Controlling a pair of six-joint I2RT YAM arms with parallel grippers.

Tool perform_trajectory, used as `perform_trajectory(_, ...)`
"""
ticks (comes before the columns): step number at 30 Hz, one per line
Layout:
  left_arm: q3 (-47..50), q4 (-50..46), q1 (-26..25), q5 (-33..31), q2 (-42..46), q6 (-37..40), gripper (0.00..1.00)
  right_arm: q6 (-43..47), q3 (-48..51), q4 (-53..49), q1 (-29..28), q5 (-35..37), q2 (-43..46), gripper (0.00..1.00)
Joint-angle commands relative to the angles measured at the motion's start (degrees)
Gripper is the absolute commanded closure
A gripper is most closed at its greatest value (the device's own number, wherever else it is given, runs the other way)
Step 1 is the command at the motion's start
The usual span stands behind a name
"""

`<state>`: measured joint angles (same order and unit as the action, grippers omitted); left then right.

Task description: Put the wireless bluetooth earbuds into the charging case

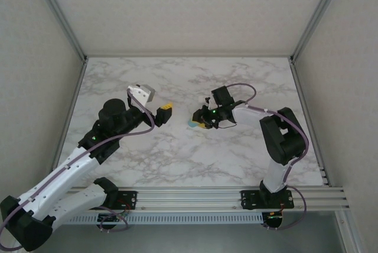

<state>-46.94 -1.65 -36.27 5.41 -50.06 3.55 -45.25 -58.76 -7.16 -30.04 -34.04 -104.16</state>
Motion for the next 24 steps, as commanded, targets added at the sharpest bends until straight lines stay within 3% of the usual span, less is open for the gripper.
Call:
perform_trajectory(1,-1.95,-6.41,0.24,-1.27,0.71,-4.87,0.0,2.66,0.69,0.03,-0.54,1.25,-0.1,0.74)
perform_trajectory(6,-1.18,-6.85,0.24,-2.33,1.56,-8.15,0.0,5.19,1.37,-4.43,-0.54,3.82,0.79,0.69)
perform_trajectory(12,-2.81,-13.6,0.24,-4.2,2.69,-11.24,0.0,8.26,3.29,-8.75,-0.39,8.55,4.53,0.57)
perform_trajectory(18,0.48,-12.89,0.41,-12.9,5.66,-9.95,0.0,9.6,5.8,-14.22,0.06,15.65,12.2,0.42)
perform_trajectory(24,5.22,-10.51,4.65,-21.79,6.04,-8.62,0.0,10.44,5.63,-22.35,0.31,30.29,26.36,0.31)
